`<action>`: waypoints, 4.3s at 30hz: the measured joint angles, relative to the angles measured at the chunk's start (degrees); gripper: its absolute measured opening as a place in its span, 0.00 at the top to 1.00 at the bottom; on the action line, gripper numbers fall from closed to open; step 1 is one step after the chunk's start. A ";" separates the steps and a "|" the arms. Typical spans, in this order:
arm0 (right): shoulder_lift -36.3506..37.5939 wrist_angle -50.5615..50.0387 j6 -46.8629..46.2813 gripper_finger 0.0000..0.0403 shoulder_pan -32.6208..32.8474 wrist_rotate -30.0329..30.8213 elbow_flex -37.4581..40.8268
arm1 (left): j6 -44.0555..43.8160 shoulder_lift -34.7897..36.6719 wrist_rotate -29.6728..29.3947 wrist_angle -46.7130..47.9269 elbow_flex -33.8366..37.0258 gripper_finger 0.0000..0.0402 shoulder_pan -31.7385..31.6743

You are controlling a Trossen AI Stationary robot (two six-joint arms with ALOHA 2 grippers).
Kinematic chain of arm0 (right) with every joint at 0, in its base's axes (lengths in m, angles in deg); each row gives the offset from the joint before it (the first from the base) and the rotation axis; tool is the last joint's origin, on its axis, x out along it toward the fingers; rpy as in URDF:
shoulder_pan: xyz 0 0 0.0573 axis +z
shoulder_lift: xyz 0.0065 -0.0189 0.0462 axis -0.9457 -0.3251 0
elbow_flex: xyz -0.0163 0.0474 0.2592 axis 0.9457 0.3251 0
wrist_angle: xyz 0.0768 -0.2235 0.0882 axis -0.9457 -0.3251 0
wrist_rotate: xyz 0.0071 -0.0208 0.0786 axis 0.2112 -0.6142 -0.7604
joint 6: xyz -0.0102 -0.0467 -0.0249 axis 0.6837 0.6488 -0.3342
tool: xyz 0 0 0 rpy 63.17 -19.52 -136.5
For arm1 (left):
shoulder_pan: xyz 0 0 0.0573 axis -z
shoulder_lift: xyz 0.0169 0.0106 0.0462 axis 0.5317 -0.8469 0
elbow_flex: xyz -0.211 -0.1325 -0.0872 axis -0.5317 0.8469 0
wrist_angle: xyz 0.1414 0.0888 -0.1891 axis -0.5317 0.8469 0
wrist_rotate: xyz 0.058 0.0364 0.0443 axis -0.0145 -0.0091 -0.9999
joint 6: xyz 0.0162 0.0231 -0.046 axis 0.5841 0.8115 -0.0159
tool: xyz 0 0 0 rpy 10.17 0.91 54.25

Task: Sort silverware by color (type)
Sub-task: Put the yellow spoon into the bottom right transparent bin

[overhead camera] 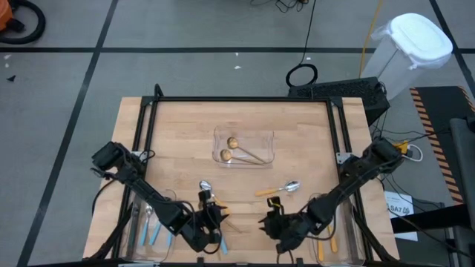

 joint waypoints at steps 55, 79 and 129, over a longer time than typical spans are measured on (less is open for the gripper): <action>14.87 -14.11 8.76 0.78 10.03 15.15 0.04 | 23.21 -26.58 26.32 -4.75 -25.36 0.42 -26.31; 14.85 -13.28 7.36 0.78 10.03 14.99 0.02 | 19.91 -27.32 20.18 -3.50 -25.19 1.00 -23.79; 20.79 -16.60 1.37 0.78 19.18 22.43 -0.02 | 31.53 -31.19 34.23 -9.70 -30.77 0.64 -30.33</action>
